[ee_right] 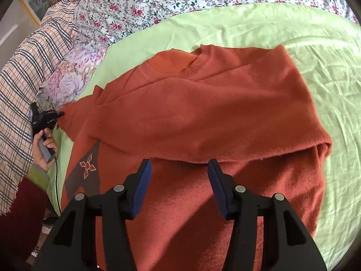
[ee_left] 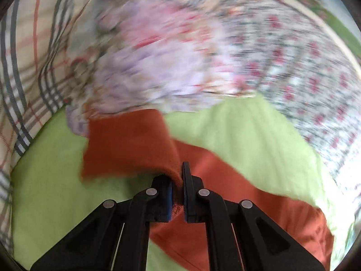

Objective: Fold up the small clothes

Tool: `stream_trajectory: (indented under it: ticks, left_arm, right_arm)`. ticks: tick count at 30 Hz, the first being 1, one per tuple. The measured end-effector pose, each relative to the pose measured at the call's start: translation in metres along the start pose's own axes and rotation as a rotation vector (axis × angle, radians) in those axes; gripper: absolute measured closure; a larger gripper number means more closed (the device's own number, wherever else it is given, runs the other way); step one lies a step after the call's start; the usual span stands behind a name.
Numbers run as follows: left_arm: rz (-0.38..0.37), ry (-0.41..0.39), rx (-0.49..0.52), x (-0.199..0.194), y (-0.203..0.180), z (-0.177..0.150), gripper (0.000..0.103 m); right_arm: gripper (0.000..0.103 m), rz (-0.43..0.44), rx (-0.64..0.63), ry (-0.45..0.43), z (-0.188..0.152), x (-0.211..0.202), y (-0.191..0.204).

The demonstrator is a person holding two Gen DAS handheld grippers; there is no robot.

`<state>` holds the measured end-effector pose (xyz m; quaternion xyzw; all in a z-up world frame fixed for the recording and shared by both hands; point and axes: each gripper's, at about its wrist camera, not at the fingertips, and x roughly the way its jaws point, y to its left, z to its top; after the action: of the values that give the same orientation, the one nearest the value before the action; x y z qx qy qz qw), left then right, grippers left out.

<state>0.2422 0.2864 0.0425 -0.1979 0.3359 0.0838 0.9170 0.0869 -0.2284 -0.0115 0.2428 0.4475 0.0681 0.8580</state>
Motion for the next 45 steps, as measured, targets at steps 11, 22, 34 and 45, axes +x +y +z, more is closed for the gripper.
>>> stream_trajectory:
  ticks: [11,22,34,45]
  left_arm:
    - [-0.394,0.08,0.291,-0.07,-0.204,-0.105,0.098]
    - [-0.465,0.29,0.564,-0.018,-0.344,-0.23,0.096]
    - [-0.395,0.302,0.594,-0.06,-0.262,-0.237,0.061]
    - [0.053,0.266,0.495,-0.028,-0.126,-0.184,0.052]
  right_arm:
    - [0.05,0.008,0.053,-0.04,-0.012,-0.02,-0.02]
    - [0.05,-0.05,0.152,-0.075,-0.026,-0.046,-0.067]
    - [0.05,-0.033,0.1,-0.09,-0.007,-0.045,-0.058]
    - [0.042,-0.078,-0.407,-0.057,0.033,0.03,0.063]
